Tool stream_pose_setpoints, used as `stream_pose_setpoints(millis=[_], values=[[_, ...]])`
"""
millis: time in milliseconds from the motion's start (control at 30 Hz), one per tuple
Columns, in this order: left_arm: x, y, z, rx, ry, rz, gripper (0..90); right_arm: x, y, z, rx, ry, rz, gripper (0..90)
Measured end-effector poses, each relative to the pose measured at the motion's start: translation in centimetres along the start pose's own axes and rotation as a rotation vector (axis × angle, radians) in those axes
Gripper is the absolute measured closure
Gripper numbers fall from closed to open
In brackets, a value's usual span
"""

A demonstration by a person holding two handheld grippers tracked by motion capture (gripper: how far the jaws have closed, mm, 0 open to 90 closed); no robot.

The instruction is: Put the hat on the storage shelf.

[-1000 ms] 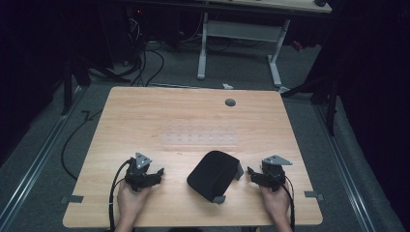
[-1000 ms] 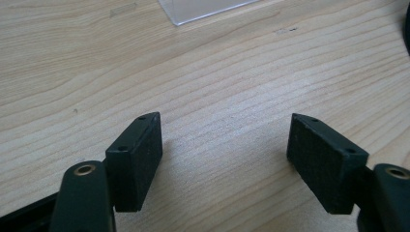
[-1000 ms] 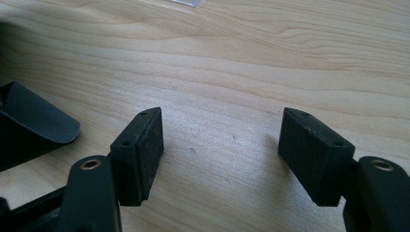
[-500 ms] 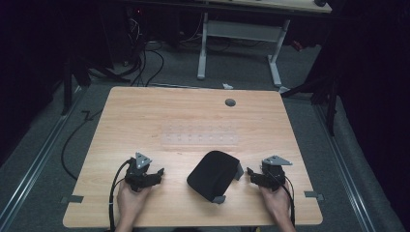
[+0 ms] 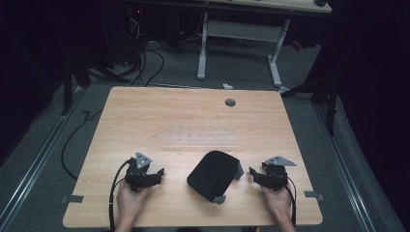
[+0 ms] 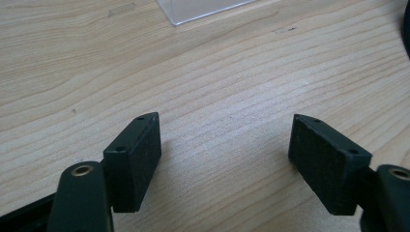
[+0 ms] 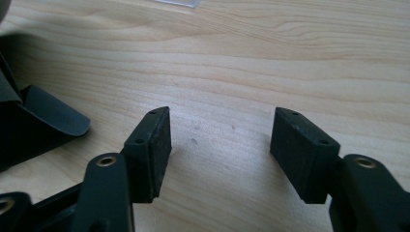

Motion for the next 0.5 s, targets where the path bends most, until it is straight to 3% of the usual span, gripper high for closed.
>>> stream_pose_setpoints(millis=[100, 200, 400, 500], values=[[0.0, 0.0, 0.0, 0.0, 0.0, 0.0, 27.7, -0.2, -0.6, 0.3, -0.015, 0.023, -0.009, 42.9], [0.0, 0.0, 0.0, 0.001, 0.0, 0.001, 27.4, -0.1, -1.1, 0.3, -0.031, 0.008, -0.008, 44.5], [0.0, 0.0, 0.0, 0.002, 0.002, 0.001, 27.2, 0.7, -2.7, 0.3, -0.066, 0.036, -0.064, 47.1], [0.0, 0.0, 0.0, 0.002, 0.002, 0.001, 27.2, 1.3, -3.4, 0.0, -0.086, 0.023, -0.086, 45.9]])
Point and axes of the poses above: each handheld gripper's, and its own axes: y roughly forward along the jaws, z roughly out of its underside, x roughly to its left, the point moved 7 cm from there along y, roughly forward along the jaws, and after that the axes turned 5 degrees about -z, right-handed, at the moved point
